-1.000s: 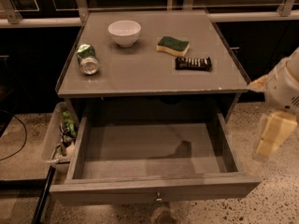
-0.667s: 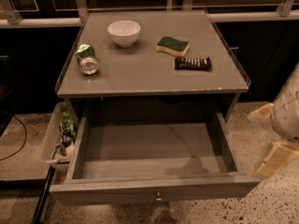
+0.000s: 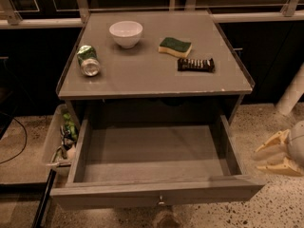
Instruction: Close top drawer
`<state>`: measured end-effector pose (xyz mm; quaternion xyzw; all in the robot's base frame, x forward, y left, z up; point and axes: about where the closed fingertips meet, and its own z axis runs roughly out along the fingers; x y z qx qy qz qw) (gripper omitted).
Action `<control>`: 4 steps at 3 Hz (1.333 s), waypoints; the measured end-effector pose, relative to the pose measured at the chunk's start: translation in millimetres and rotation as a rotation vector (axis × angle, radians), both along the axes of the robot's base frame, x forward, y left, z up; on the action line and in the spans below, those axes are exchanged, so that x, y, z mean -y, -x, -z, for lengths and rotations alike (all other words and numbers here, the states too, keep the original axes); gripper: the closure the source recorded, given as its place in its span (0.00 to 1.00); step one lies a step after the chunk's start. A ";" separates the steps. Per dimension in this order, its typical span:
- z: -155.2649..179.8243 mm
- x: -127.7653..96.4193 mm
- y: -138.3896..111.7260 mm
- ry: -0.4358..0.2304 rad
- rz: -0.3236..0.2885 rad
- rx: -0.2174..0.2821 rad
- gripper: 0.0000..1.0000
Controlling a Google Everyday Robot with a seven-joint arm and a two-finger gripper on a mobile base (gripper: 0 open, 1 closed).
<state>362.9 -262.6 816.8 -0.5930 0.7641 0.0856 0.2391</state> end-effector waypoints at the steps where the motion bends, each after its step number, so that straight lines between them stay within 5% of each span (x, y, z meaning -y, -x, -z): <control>1: 0.3 -1.1 -0.7 0.002 -0.004 -0.001 0.88; 2: 22.2 -4.3 5.4 -0.056 0.023 0.006 1.00; 4: 104.4 -40.9 17.0 -0.178 0.039 -0.037 1.00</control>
Offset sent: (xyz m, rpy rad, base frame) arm -0.0155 0.0062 -0.0609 0.1615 -0.0181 -0.0775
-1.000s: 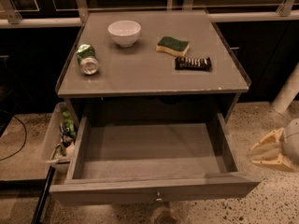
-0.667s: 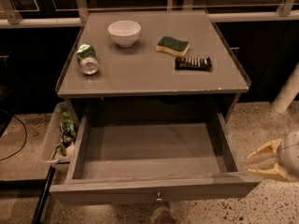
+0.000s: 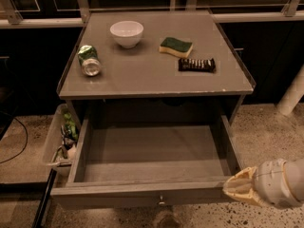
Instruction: Close top drawer
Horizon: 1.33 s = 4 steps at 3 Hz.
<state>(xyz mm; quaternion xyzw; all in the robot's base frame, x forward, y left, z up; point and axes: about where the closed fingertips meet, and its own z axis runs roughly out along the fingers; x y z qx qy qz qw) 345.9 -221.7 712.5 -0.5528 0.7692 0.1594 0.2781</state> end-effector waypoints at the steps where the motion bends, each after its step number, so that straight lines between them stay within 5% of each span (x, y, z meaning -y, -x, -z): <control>1: 32.1 -24.8 7.1 -0.026 -0.055 -0.035 1.00; 2: 55.6 -46.3 9.9 -0.050 -0.108 -0.056 1.00; 4: 56.5 -46.9 10.2 -0.051 -0.109 -0.057 0.59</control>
Offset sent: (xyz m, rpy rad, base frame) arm -0.0125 0.0699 -0.0848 0.0834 0.0831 0.1679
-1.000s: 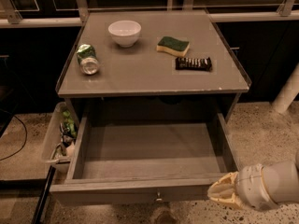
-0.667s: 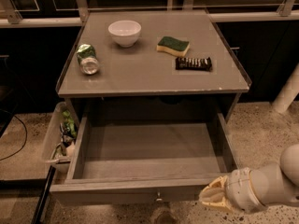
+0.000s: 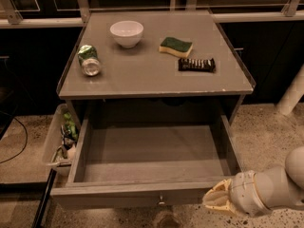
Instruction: Close top drawer
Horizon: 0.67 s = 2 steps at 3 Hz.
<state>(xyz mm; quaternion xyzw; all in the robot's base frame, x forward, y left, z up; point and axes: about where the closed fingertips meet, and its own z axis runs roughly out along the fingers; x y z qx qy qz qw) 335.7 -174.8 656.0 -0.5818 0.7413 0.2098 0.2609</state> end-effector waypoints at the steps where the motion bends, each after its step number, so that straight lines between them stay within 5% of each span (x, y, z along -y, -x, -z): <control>1: 0.0 0.0 0.0 0.000 0.000 0.000 0.34; 2: 2.0 -9.6 -16.5 -0.016 -0.019 0.022 0.12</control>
Offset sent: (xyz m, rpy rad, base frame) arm 0.0435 0.0228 -0.0054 0.0431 -0.0564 0.0446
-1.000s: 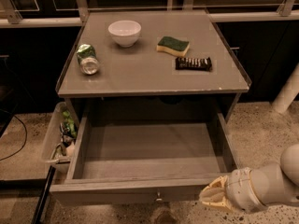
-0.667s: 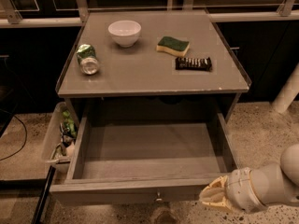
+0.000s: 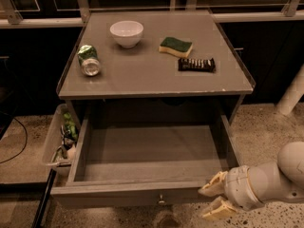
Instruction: Close top drawer
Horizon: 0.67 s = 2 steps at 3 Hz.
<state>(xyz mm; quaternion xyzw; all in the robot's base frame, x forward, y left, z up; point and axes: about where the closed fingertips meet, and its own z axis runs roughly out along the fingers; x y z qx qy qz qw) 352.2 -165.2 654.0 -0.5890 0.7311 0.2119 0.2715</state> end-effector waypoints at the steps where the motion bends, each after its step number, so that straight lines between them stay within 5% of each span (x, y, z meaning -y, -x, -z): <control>1: -0.8 -5.3 -8.5 -0.002 -0.013 0.017 1.00; 2: -13.8 -19.7 -39.6 0.006 -0.053 0.078 1.00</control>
Offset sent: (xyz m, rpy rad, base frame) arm 0.0983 0.0444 0.0383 -0.0212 -0.1905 0.1208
